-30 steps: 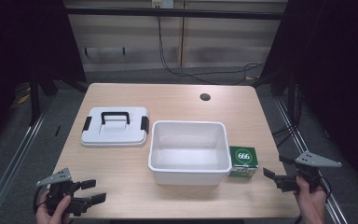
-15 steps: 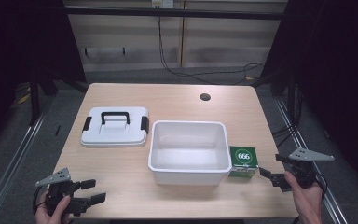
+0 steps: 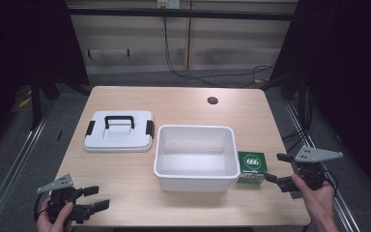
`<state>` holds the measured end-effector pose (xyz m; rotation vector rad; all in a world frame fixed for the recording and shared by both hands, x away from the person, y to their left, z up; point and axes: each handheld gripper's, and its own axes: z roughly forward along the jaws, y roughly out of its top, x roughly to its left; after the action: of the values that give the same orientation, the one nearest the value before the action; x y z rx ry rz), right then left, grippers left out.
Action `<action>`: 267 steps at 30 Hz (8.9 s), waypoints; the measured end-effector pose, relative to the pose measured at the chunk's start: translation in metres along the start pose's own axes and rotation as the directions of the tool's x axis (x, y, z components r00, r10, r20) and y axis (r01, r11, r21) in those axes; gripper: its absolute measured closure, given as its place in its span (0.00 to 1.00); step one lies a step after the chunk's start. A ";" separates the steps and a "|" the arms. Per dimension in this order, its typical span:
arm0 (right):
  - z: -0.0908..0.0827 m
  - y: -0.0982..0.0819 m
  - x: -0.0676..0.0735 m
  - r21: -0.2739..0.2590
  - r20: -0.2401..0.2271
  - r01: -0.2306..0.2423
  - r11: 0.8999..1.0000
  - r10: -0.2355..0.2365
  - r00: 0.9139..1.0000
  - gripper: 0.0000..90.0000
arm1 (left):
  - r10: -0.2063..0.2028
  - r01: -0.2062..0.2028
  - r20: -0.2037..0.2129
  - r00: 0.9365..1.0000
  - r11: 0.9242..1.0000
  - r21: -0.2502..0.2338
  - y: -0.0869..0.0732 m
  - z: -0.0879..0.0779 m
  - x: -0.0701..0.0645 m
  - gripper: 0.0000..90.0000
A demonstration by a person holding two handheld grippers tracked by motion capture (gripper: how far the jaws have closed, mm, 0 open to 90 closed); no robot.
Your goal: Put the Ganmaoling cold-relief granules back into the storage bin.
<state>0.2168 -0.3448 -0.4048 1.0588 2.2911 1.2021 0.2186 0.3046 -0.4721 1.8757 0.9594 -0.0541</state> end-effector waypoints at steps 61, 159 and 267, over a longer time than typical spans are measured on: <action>0.077 0.075 -0.020 0.430 -0.373 0.484 0.762 -0.338 0.864 0.10 | -0.009 0.009 0.005 1.000 1.000 -0.003 0.000 -0.001 0.002 0.18; 0.058 0.065 -0.033 0.529 -0.363 0.402 0.748 -0.228 0.903 0.18 | -0.007 0.007 -0.005 1.000 1.000 0.002 -0.001 0.000 0.002 0.18; 0.057 0.195 0.018 0.233 -0.362 0.516 0.824 -0.419 0.833 0.18 | -0.013 0.013 0.001 1.000 1.000 -0.005 -0.001 -0.001 0.002 0.18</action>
<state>0.3285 -0.2288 -0.2788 0.3479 2.8266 0.8387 0.2192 0.3065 -0.4730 1.8654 0.9703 -0.0599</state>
